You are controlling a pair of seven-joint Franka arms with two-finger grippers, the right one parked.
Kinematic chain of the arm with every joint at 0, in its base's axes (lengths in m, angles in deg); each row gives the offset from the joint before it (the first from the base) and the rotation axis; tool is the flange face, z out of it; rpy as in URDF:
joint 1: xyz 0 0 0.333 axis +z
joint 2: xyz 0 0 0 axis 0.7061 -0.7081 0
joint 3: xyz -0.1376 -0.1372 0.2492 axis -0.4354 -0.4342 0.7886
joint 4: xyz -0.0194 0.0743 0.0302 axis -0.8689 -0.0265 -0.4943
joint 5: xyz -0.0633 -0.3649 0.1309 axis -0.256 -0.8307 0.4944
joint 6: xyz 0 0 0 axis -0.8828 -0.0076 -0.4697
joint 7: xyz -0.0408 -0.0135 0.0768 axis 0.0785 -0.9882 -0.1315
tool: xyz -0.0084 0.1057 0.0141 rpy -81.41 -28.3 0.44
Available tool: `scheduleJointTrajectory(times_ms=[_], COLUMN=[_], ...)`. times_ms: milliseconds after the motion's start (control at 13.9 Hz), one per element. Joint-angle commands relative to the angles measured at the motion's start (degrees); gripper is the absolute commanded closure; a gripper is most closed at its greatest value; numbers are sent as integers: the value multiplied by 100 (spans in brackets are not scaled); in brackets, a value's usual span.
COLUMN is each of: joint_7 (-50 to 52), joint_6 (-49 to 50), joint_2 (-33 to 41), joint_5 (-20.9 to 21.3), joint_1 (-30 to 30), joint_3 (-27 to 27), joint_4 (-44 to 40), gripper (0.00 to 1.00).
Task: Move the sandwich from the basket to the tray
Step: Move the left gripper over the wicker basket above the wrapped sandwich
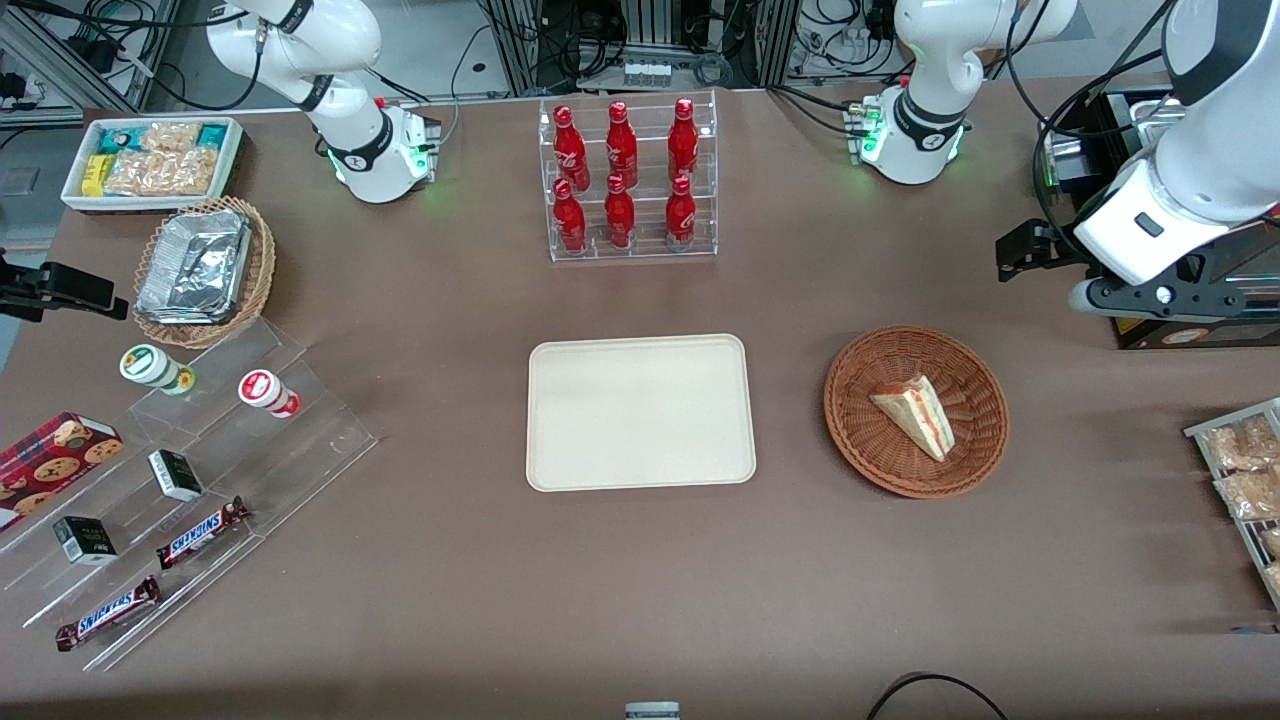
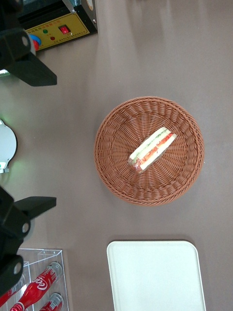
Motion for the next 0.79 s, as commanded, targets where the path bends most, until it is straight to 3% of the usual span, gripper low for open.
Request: scheduleJointTrajectory(times_ms=[0,360,720], joint_7=[-71,-10,-10], joint_6=[110,-434,-2278], joint_2=[-92,-302,-277], joint_5=[-32,-23,-14], joint_1=[29,20,2], joint_3=[-50,-50,-59], joint_4=[-174,290,1855], gripper=[0,0,0])
